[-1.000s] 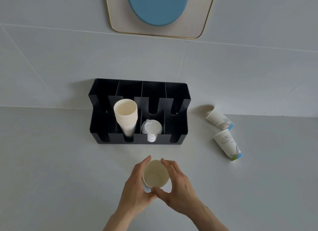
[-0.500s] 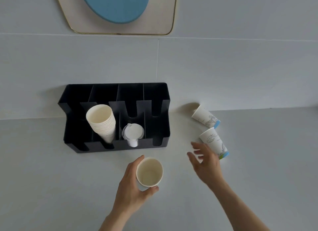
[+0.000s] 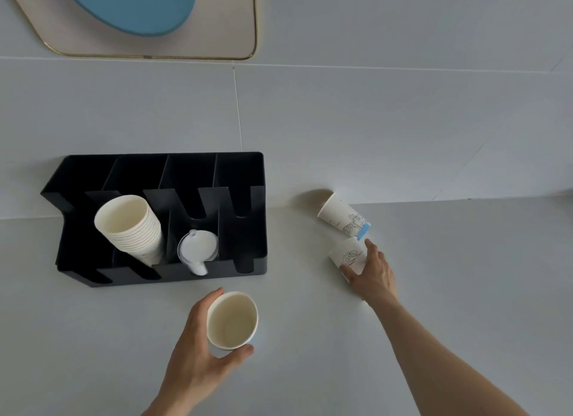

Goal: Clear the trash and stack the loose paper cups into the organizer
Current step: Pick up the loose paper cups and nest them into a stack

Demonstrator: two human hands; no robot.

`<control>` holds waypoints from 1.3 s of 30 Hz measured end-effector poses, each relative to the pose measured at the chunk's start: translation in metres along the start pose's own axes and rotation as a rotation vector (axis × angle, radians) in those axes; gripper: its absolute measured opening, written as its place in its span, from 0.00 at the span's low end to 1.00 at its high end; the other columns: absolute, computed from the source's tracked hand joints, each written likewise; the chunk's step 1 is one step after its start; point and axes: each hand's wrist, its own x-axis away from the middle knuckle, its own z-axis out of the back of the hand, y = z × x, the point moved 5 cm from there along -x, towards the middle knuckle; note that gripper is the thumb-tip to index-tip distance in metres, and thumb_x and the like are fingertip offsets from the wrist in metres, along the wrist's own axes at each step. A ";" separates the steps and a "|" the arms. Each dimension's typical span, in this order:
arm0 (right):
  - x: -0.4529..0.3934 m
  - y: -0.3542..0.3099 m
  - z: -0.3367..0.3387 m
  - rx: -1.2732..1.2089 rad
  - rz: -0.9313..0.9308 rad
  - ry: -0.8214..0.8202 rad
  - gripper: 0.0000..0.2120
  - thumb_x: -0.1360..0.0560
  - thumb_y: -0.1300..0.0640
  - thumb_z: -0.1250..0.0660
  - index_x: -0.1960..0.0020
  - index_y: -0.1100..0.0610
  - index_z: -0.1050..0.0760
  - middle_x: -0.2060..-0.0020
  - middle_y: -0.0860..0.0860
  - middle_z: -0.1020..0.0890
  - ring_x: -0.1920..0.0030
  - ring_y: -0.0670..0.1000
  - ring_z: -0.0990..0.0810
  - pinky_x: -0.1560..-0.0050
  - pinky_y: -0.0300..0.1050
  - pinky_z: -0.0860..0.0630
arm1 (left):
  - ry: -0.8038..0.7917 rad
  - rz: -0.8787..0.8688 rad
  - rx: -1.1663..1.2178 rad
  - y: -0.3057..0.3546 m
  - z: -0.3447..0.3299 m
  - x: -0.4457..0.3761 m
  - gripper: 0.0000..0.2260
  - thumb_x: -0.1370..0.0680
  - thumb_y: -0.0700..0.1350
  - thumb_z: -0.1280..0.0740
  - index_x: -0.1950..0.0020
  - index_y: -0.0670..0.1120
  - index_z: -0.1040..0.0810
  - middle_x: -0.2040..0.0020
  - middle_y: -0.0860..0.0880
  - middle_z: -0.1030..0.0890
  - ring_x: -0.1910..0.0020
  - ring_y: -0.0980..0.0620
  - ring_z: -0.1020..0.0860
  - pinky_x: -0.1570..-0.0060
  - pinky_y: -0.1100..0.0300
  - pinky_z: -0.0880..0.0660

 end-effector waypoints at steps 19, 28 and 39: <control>0.138 -0.143 0.029 -0.726 0.502 -0.251 0.50 0.36 0.49 0.20 0.23 0.35 0.46 0.38 0.45 0.24 0.39 0.49 0.22 0.44 0.45 0.20 | -0.001 0.019 -0.073 0.006 0.016 0.010 0.46 0.39 0.61 0.21 0.27 0.71 0.42 0.32 0.73 0.33 0.36 0.76 0.32 0.44 0.70 0.30; 0.191 -0.174 -0.011 -0.547 0.663 -0.320 0.48 0.35 0.52 0.18 0.25 0.43 0.44 0.33 0.40 0.28 0.34 0.47 0.25 0.37 0.45 0.21 | -0.012 0.035 -0.044 -0.008 0.026 0.013 0.41 0.41 0.61 0.19 0.35 0.70 0.40 0.39 0.73 0.26 0.42 0.73 0.26 0.56 0.70 0.24; 0.198 -0.167 -0.041 -0.347 0.723 -0.408 0.33 0.27 0.44 0.26 0.26 0.44 0.34 0.32 0.39 0.26 0.34 0.40 0.26 0.39 0.41 0.22 | 0.033 0.040 -0.013 -0.017 0.037 0.015 0.50 0.42 0.64 0.18 0.28 0.70 0.44 0.38 0.73 0.27 0.42 0.67 0.23 0.52 0.67 0.22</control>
